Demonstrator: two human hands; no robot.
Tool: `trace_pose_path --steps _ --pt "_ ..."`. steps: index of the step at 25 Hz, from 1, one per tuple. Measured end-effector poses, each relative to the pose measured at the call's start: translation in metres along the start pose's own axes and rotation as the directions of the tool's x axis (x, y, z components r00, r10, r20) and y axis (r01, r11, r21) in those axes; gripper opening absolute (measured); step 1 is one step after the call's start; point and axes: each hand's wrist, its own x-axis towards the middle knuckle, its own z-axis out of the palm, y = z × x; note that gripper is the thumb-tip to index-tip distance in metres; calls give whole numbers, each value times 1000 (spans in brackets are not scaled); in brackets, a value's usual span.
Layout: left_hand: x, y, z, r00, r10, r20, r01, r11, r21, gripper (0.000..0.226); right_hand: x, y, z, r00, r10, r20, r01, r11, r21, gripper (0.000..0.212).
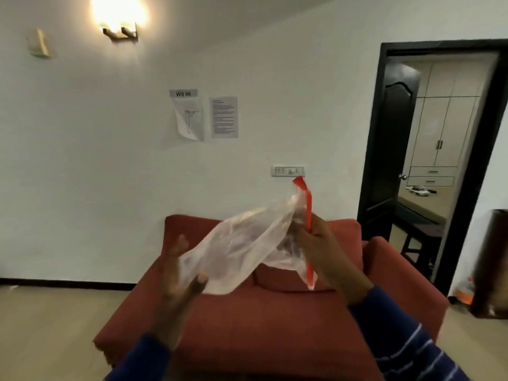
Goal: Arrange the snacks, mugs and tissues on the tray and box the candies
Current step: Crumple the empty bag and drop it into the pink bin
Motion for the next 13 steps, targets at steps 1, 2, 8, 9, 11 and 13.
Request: trace_pose_path --steps 1,2,8,9,11,13 --pt "8 5 13 999 17 46 -13 996 -93 113 3 -5 4 999 34 -31 -30 993 112 21" --pt "15 12 27 995 37 98 -18 983 -181 107 6 -10 9 997 73 -41 -62 974 218 25" --pt "44 52 103 953 43 301 91 905 -416 80 20 -31 32 995 99 33 -103 977 188 25" --pt "49 58 114 963 -10 270 129 895 -426 84 20 -32 35 996 74 49 -79 990 113 22" --pt "56 69 131 976 -123 179 197 850 -489 72 21 -37 37 998 37 56 -37 999 11 20" --pt "62 80 142 966 -200 161 257 775 -577 46 21 -52 31 995 51 83 -39 989 -141 27"
